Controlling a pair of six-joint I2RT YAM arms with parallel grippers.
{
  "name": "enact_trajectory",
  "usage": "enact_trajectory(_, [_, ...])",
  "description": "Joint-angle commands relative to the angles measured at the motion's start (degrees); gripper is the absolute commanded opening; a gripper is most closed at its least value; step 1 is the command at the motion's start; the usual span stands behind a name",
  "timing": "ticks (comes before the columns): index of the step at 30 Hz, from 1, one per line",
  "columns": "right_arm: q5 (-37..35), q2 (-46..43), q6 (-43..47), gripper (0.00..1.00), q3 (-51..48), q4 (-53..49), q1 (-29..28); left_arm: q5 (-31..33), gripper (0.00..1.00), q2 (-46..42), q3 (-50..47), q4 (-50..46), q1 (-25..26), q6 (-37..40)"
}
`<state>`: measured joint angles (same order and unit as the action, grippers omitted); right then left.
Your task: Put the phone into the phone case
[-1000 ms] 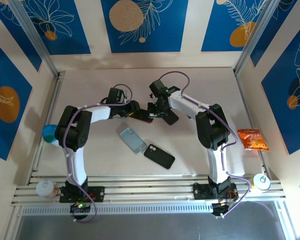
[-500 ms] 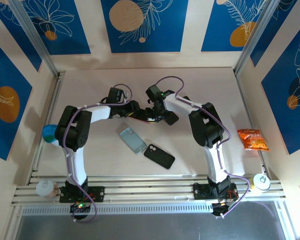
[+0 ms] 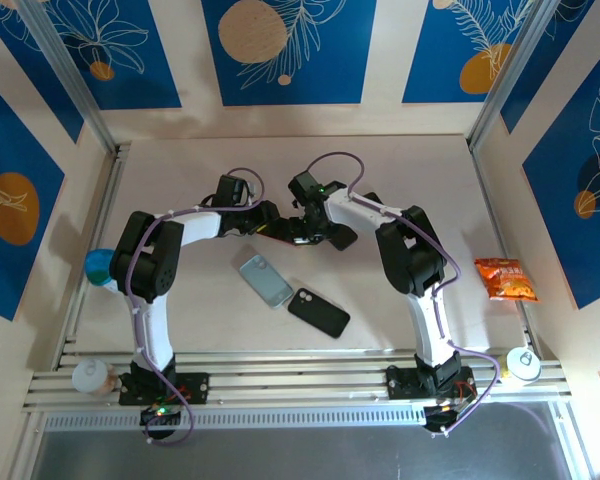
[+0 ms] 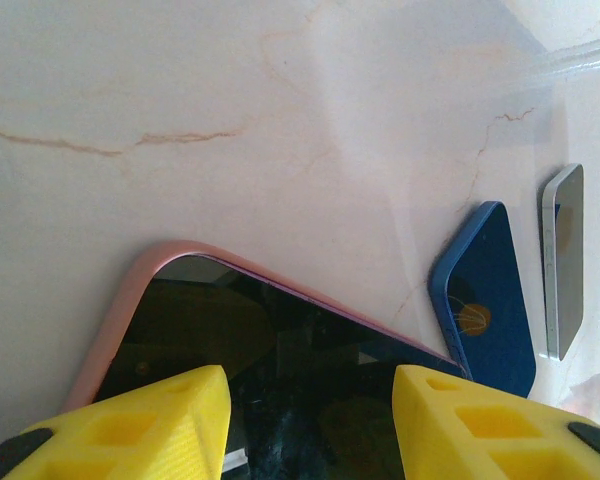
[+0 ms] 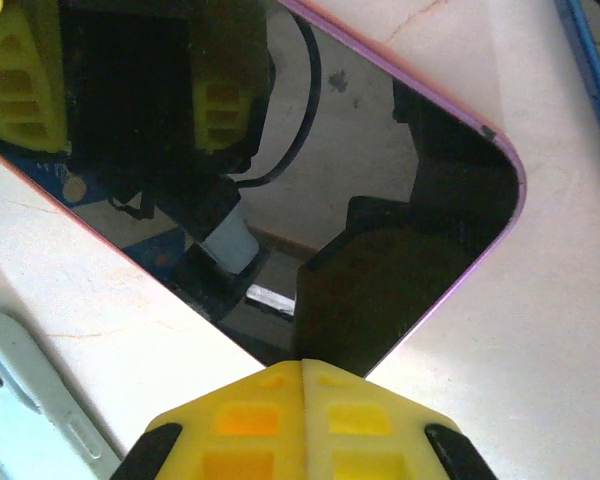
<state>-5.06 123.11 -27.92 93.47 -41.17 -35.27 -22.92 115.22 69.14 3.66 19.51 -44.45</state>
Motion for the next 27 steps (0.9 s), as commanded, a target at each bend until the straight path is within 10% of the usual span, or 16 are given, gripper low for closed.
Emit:
enact_trajectory(1, [-1.34,7.23,0.77,0.00,-6.39,-4.16,-1.60,3.93,0.49,1.93,-2.42,-4.74,-1.80,0.88])
enact_trajectory(27, [1.21,11.28,-0.32,0.00,-10.09,-7.16,-3.88,4.24,0.49,2.06,-3.42,-3.25,-1.75,0.40])
